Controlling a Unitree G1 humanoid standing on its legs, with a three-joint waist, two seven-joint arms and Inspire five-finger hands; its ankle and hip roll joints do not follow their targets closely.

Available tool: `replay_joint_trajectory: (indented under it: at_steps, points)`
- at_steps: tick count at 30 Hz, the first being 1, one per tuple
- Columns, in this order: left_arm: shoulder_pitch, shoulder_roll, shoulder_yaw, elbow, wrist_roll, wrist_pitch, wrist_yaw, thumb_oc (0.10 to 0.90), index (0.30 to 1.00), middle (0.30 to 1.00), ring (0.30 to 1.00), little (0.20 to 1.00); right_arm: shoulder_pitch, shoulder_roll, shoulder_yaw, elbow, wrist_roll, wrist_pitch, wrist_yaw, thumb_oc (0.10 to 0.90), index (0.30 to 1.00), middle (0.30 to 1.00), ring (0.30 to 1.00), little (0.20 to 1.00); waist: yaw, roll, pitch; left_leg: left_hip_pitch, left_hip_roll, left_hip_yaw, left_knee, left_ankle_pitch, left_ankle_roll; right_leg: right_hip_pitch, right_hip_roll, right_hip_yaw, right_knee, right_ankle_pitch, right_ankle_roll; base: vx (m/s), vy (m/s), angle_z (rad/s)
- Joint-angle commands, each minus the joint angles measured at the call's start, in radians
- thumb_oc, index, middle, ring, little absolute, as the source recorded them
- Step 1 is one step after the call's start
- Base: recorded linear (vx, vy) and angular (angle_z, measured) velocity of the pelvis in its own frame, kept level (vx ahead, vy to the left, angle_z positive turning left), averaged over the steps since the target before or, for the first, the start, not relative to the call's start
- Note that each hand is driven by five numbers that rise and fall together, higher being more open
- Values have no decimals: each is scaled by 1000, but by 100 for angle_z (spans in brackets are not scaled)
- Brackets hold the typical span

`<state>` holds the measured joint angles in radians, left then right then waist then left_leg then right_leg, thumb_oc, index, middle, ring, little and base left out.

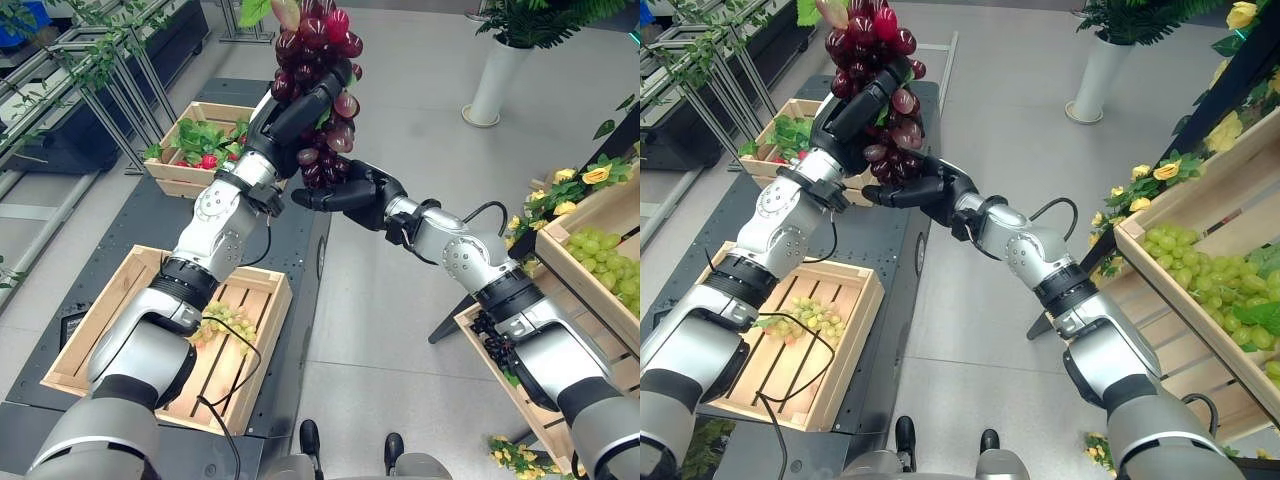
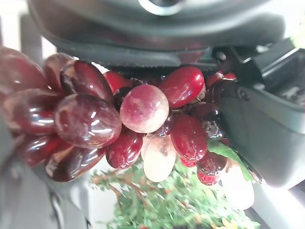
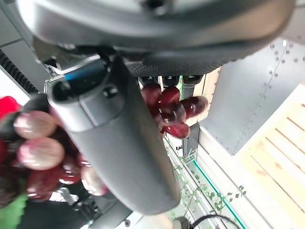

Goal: Pick up the fruits from the basket on one side to the basket on the other side

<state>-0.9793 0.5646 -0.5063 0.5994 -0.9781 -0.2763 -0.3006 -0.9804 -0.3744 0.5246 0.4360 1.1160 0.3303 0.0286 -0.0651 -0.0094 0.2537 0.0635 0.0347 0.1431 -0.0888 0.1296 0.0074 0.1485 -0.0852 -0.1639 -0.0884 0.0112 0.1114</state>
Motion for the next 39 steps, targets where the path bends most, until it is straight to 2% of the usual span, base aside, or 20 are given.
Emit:
replay_joint_trajectory:
  at_steps: [1,4,12,22,29,34,35,39]
  points:
    - [-168,-60,7,88,-20,-132,-47,400,300,300,300,300,-98,77,-32,83,66,-114,-43,800,900,900,900,900,31,16,-250,68,-29,-36,2,-184,-41,-2,40,-18,1,-48,-63,0,0,0]
    - [-161,-49,-10,98,-2,-112,-87,400,300,300,300,300,-126,72,-37,91,40,-144,-64,800,900,900,900,900,34,16,-252,71,-29,-35,2,-185,-39,-1,40,-18,1,-46,-62,0,0,0]
    - [-157,-16,-39,136,35,-86,-149,400,300,300,300,300,-172,25,-58,122,70,-166,-61,800,900,900,900,900,32,16,-258,73,-26,-31,2,-184,-40,-1,38,-16,1,-41,-57,0,0,-1]
    - [-156,19,-81,187,144,-67,-148,400,300,300,300,300,-204,-18,-68,131,72,-186,-59,800,900,900,900,900,29,14,-261,74,-27,-36,2,-185,-38,-1,39,-13,1,-41,-54,0,0,0]
    - [-132,12,-55,200,107,-90,-156,400,300,300,300,300,-197,-20,-75,139,112,-174,9,800,900,900,900,900,30,10,-262,73,-26,-42,2,-184,-40,-1,39,-15,1,-41,-56,0,0,0]
    - [-116,-6,-38,185,90,-103,-154,400,300,300,300,300,-183,-2,-79,117,167,-208,69,800,900,900,900,900,33,7,-263,72,-26,-47,2,-183,-41,1,39,-18,1,-43,-58,0,0,0]
    - [-106,-18,-39,177,99,-115,-145,400,300,300,300,300,-174,19,-86,99,212,-253,82,400,300,300,300,300,35,7,-262,72,-26,-51,2,-184,-40,1,40,-18,1,-44,-58,0,0,0]
    - [-92,-43,-25,170,98,-116,-138,400,300,300,300,300,-161,57,-122,65,327,-296,98,400,300,300,300,300,37,8,-263,75,-27,-56,2,-188,-39,5,42,-18,1,-48,-60,0,0,0]
